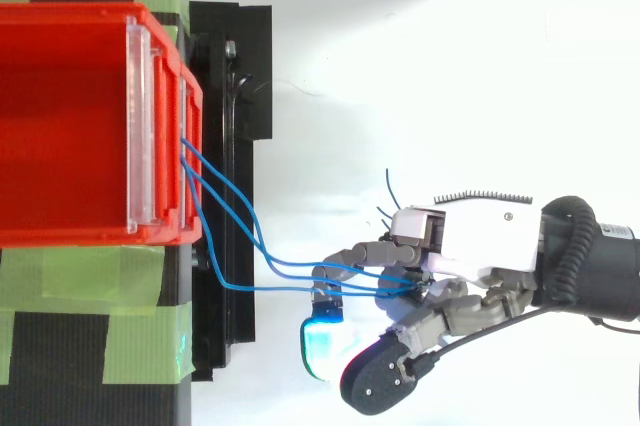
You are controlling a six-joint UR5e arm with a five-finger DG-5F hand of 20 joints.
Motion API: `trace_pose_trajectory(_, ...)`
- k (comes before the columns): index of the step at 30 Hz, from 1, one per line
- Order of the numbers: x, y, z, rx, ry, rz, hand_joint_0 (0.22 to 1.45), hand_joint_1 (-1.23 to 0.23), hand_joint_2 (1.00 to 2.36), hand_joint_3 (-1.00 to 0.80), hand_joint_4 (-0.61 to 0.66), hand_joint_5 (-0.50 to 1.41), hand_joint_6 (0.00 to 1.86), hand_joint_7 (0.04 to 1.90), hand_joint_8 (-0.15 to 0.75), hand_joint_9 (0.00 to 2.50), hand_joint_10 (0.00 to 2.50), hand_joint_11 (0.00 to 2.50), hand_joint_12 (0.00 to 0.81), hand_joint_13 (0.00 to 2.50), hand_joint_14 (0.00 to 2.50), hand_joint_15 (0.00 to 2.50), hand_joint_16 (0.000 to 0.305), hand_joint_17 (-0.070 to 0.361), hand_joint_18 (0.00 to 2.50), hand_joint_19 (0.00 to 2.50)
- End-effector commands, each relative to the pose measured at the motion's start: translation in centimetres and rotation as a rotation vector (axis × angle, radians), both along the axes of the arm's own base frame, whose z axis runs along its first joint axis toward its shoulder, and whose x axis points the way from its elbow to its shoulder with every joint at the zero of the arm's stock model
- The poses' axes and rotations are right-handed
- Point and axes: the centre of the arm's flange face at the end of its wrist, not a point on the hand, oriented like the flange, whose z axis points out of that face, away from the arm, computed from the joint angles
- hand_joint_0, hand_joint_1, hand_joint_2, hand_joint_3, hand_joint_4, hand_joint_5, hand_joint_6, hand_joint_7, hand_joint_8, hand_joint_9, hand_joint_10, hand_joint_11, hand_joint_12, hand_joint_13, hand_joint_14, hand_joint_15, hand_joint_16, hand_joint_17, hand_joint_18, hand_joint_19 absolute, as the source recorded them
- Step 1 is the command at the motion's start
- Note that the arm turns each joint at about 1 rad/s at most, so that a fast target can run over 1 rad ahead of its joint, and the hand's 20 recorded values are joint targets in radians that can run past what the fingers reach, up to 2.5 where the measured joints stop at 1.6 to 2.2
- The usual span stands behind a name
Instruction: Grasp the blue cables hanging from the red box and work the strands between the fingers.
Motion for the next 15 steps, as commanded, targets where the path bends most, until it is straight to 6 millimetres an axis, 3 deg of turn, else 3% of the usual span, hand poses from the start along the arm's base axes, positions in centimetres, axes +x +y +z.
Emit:
trace_pose_trajectory(1,0.00,0.02,0.05,0.000,-0.001,0.000,0.83,-0.56,1.00,-0.98,0.32,0.10,0.50,1.21,0.435,1.23,2.50,2.50,0.551,1.63,2.50,1.62,0.066,0.148,1.89,0.95)
trace_pose_trajectory(15,0.05,0.04,0.02,0.000,-0.001,0.000,0.83,-0.56,1.00,-0.99,0.32,0.09,0.52,1.19,0.430,1.23,2.50,2.50,0.550,1.62,2.50,1.63,0.066,0.148,1.89,0.97)
